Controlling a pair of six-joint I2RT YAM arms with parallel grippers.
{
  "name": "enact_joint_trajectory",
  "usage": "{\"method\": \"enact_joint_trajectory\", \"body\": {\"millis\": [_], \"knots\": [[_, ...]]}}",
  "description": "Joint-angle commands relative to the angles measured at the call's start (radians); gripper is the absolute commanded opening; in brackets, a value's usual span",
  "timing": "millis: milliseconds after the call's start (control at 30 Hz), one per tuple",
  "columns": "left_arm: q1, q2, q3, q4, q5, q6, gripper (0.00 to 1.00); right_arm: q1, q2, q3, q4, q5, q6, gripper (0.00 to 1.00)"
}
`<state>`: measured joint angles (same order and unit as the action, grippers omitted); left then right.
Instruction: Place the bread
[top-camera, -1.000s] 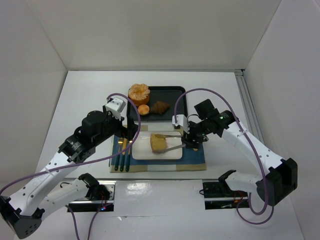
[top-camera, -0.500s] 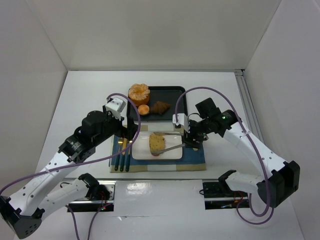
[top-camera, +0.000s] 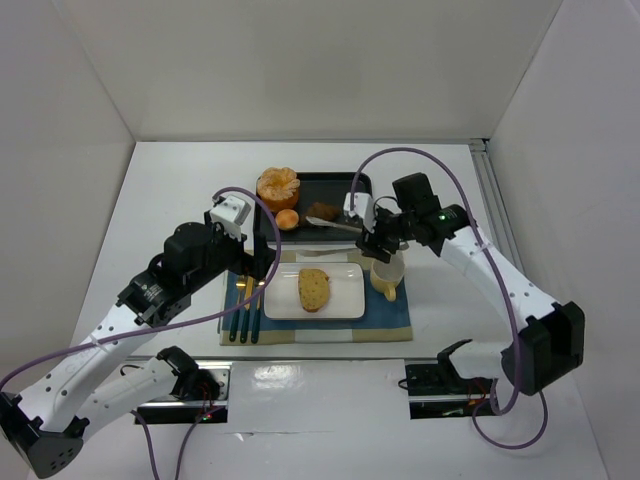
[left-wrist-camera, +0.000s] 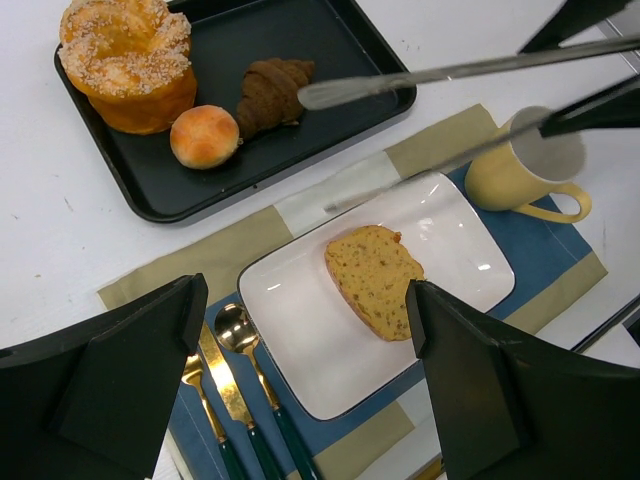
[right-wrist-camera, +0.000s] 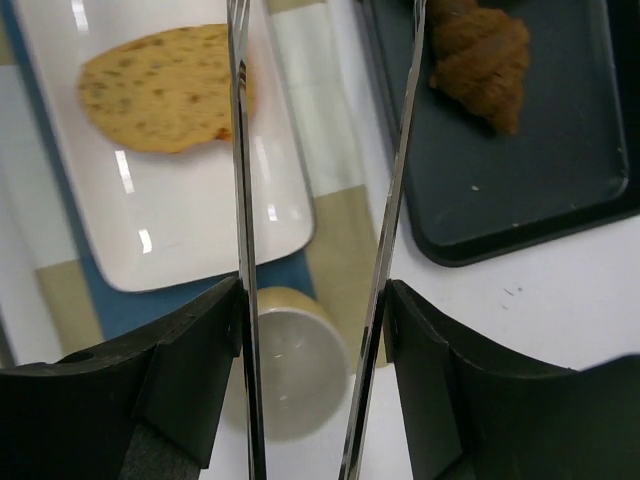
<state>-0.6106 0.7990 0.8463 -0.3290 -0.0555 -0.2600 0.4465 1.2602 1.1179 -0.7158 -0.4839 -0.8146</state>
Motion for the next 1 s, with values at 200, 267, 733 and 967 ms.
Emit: {"method": "enact_joint_trajectory", "body": {"millis": [200,267,733,967], "knots": [[-0.003,-0.018,-0.003,0.039,-0.014,0.022,1.00,-0.077,0.195,0.095,0.254,0.093,0.052,0.66],[-0.003,-0.018,-0.003,0.039,-0.014,0.022,1.00,-0.086,0.225,0.108,0.265,0.103,0.061,0.66],[-0.003,-0.018,-0.003,0.039,-0.014,0.031,1.00,-0.123,0.458,0.227,0.285,0.134,0.092,0.66],[-0.003,-0.018,-0.003,0.039,-0.014,0.031,1.00,-0.132,0.504,0.272,0.211,0.114,0.083,0.45]]}}
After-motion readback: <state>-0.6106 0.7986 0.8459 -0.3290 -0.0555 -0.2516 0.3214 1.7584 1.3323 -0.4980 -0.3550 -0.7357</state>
